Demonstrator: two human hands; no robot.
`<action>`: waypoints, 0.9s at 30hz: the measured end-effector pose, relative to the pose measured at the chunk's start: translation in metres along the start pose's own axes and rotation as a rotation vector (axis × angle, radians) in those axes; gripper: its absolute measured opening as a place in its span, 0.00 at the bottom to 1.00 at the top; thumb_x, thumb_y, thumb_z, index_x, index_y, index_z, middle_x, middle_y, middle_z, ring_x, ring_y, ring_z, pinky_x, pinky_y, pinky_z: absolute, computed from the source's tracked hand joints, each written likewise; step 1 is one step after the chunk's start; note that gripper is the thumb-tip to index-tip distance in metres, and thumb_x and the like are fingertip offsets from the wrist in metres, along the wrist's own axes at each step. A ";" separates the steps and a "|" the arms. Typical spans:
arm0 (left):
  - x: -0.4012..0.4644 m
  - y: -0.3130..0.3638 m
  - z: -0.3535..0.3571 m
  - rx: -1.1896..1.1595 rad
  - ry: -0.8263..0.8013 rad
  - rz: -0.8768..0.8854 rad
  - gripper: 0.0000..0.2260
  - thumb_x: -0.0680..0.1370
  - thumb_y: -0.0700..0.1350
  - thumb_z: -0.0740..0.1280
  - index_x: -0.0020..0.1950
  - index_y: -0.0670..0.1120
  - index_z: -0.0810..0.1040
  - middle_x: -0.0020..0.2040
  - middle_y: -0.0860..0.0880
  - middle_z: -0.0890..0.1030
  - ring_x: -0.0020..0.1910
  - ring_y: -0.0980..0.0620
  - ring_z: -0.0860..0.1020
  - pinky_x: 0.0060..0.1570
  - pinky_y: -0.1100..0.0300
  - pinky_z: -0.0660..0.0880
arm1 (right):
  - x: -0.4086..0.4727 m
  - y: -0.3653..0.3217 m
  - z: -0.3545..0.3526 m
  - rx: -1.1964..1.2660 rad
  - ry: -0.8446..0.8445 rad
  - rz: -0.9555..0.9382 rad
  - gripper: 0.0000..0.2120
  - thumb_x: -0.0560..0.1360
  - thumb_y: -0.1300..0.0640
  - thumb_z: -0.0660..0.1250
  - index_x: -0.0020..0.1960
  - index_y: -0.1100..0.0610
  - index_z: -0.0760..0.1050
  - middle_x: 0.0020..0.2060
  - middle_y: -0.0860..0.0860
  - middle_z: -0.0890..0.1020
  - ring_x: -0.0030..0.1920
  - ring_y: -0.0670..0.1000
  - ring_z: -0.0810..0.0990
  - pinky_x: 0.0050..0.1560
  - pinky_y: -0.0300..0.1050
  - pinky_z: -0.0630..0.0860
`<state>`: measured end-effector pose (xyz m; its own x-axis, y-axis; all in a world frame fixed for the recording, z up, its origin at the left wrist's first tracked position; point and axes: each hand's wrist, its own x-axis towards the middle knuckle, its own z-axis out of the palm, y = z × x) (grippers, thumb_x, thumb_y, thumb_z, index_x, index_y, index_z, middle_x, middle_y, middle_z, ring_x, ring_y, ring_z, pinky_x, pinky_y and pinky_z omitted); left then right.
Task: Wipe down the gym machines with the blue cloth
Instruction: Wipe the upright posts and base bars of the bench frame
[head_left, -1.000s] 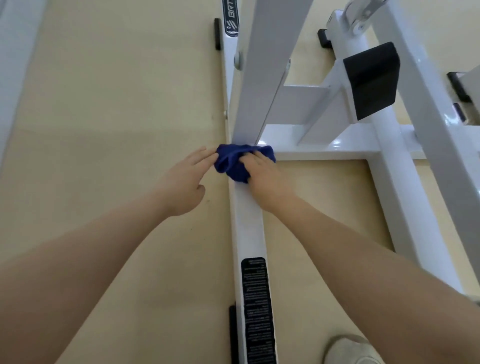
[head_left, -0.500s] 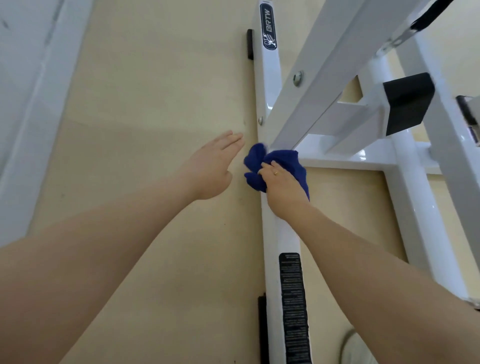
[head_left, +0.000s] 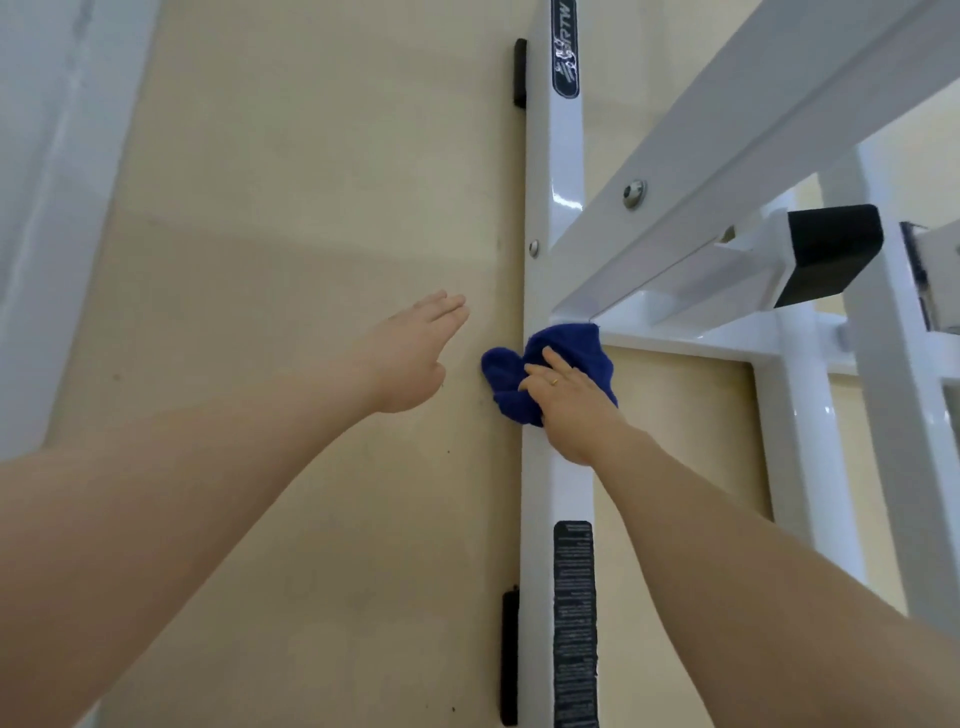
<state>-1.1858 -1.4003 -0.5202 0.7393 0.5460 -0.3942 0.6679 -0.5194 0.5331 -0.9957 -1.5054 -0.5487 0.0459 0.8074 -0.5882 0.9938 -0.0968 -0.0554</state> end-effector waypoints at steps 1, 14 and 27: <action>0.000 0.002 -0.007 -0.001 0.000 -0.006 0.30 0.76 0.34 0.55 0.77 0.44 0.48 0.78 0.50 0.46 0.76 0.54 0.45 0.71 0.64 0.43 | 0.000 0.001 -0.005 -0.005 -0.019 -0.002 0.19 0.77 0.65 0.58 0.67 0.57 0.66 0.74 0.50 0.60 0.76 0.52 0.45 0.74 0.47 0.51; 0.007 0.018 -0.069 -0.195 0.167 -0.001 0.31 0.76 0.33 0.56 0.77 0.47 0.50 0.77 0.54 0.49 0.75 0.58 0.48 0.70 0.67 0.45 | 0.001 -0.023 -0.144 -0.765 0.728 -0.052 0.11 0.67 0.66 0.60 0.36 0.56 0.80 0.44 0.53 0.81 0.50 0.57 0.76 0.53 0.48 0.64; -0.013 0.051 -0.124 -0.304 0.210 0.114 0.31 0.75 0.32 0.55 0.76 0.50 0.54 0.77 0.56 0.52 0.75 0.59 0.52 0.64 0.73 0.47 | -0.039 -0.016 -0.188 -0.826 0.502 0.006 0.02 0.61 0.59 0.72 0.30 0.54 0.81 0.28 0.49 0.78 0.37 0.52 0.78 0.66 0.50 0.66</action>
<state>-1.1722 -1.3527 -0.3952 0.7528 0.6347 -0.1746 0.5028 -0.3832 0.7748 -0.9942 -1.4259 -0.3734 -0.1014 0.9814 -0.1629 0.7425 0.1837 0.6442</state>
